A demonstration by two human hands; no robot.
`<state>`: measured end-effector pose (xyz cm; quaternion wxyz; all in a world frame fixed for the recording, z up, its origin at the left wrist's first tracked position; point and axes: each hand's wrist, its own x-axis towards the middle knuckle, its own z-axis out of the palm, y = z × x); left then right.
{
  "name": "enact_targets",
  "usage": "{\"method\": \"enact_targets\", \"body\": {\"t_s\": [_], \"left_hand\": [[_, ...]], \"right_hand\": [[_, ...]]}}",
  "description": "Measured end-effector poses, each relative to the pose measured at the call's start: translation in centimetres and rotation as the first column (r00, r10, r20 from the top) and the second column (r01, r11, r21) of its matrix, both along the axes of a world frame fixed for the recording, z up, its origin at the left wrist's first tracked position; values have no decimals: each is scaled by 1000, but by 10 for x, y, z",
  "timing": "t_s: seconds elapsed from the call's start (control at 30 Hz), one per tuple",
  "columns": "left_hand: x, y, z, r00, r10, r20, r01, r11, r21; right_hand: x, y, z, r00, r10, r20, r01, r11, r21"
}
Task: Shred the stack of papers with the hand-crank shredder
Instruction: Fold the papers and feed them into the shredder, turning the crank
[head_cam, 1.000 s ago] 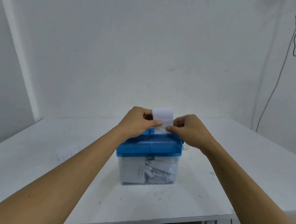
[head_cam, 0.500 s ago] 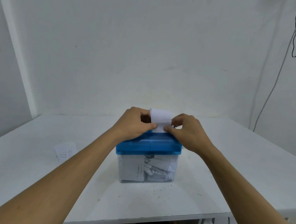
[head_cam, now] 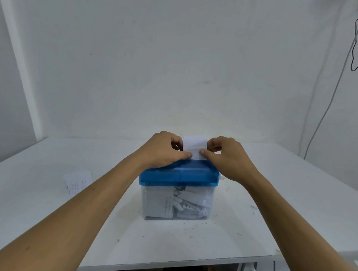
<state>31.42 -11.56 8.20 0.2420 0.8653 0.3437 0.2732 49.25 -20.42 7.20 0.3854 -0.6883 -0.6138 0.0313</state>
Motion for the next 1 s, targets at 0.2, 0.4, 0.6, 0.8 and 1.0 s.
{"method": "enact_targets", "body": {"t_s": [0.2, 0.4, 0.6, 0.8, 1.0], "left_hand": [[-1, -3, -1, 1000, 9, -10, -9, 1000, -14], [0, -5, 0, 999, 4, -35, -4, 1000, 10], [-1, -6, 1, 999, -13, -39, 13, 1000, 7], [-1, -7, 0, 999, -17, -42, 18, 1000, 6], [1, -6, 0, 996, 11, -92, -8, 1000, 27]], "right_hand": [[16, -17, -27, 987, -45, -156, 57, 995, 77], [21, -25, -72, 997, 74, 14, -72, 989, -126], [10, -20, -112, 996, 73, 58, -74, 997, 13], [12, -16, -111, 945, 36, 324, -30, 999, -25], [4, -24, -102, 919, -71, 388, 143, 977, -160]]}}
